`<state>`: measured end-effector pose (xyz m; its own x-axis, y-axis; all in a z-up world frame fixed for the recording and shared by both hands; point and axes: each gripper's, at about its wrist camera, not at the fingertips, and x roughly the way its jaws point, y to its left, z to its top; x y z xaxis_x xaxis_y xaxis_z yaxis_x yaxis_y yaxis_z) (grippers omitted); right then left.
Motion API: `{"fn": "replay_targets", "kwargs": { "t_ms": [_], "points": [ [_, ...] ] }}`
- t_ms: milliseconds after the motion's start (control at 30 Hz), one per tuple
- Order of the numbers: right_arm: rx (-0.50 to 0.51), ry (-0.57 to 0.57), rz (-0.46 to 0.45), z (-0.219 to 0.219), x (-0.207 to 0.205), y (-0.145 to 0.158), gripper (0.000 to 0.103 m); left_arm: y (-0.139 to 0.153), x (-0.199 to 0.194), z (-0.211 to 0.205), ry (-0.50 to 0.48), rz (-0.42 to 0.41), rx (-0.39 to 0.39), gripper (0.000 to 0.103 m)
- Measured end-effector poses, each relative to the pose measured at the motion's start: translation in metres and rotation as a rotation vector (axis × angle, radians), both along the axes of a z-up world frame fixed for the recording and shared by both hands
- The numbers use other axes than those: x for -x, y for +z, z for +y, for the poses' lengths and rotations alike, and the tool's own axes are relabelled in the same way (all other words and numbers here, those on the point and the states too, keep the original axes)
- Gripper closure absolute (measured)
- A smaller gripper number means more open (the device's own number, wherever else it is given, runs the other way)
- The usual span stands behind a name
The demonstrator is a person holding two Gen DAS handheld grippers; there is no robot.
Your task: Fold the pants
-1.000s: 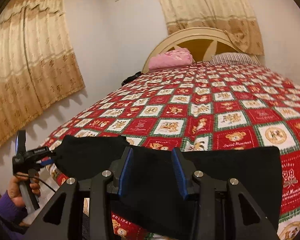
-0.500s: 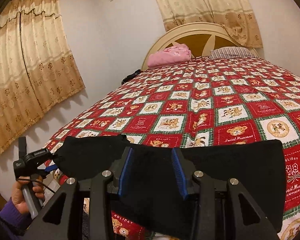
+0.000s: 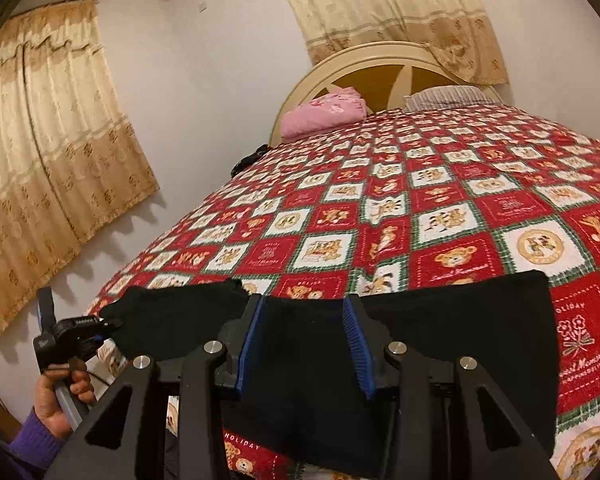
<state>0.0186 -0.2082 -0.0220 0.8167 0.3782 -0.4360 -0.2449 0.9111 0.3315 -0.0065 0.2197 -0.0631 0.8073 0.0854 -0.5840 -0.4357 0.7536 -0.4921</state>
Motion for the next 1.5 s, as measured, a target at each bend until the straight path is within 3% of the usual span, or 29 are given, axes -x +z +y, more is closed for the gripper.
{"fn": "replay_targets", "kwargs": {
  "t_ms": [100, 200, 333, 500, 567, 667, 733, 867, 933, 967, 1000, 1100, 1200, 1300, 1367, 1500],
  "points": [
    [-0.019, -0.027, -0.001, -0.011, -0.002, 0.002, 0.061, 0.030, -0.004, -0.028, -0.098, -0.081, -0.135, 0.093],
    [-0.045, -0.061, 0.020, -0.026, -0.006, 0.000, 0.061, 0.059, -0.006, -0.077, -0.261, -0.173, -0.272, 0.093],
    [-0.122, -0.079, 0.059, -0.047, -0.011, -0.003, 0.061, 0.072, -0.009, -0.145, -0.488, -0.236, -0.380, 0.093],
    [-0.177, -0.079, 0.071, -0.059, -0.014, -0.008, 0.061, 0.049, -0.012, -0.237, -0.849, -0.234, -0.453, 0.093],
    [-0.206, -0.087, 0.096, -0.064, -0.017, -0.015, 0.061, 0.029, -0.011, -0.267, -0.965, -0.189, -0.509, 0.093],
    [-0.268, -0.089, 0.142, -0.073, -0.019, -0.026, 0.061, 0.007, -0.014, -0.289, -1.039, -0.108, -0.584, 0.093],
    [-0.305, -0.076, 0.156, -0.077, -0.019, -0.029, 0.060, 0.006, -0.013, -0.288, -1.057, -0.099, -0.600, 0.093],
    [-0.387, -0.028, 0.172, -0.080, -0.022, -0.030, 0.036, 0.020, -0.020, -0.265, -1.082, -0.078, -0.527, 0.084],
    [-0.402, -0.017, 0.172, -0.076, -0.025, -0.031, 0.036, 0.027, -0.017, -0.255, -1.075, -0.075, -0.537, 0.062],
    [-0.397, -0.011, 0.178, -0.072, -0.027, -0.032, 0.036, 0.027, -0.015, -0.255, -1.067, -0.080, -0.549, 0.042],
    [-0.389, -0.003, 0.188, -0.068, -0.030, -0.033, 0.036, 0.030, -0.009, -0.250, -1.058, -0.100, -0.563, 0.031],
    [-0.353, 0.015, 0.190, -0.052, -0.035, -0.034, 0.036, 0.036, 0.005, -0.233, -1.041, -0.149, -0.610, 0.028],
    [-0.324, 0.014, 0.223, -0.041, -0.041, -0.038, 0.036, 0.035, 0.005, -0.210, -0.960, -0.135, -0.616, 0.028],
    [-0.302, 0.033, 0.258, -0.024, -0.046, -0.048, 0.036, 0.034, -0.007, -0.185, -0.853, -0.097, -0.538, 0.028],
    [-0.197, 0.015, 0.246, -0.009, -0.045, -0.050, 0.036, 0.033, -0.018, -0.165, -0.758, -0.065, -0.473, 0.028],
    [-0.069, 0.040, 0.229, 0.021, -0.042, -0.052, 0.036, 0.029, -0.024, -0.139, -0.673, -0.032, -0.410, 0.028]
  ]
}}
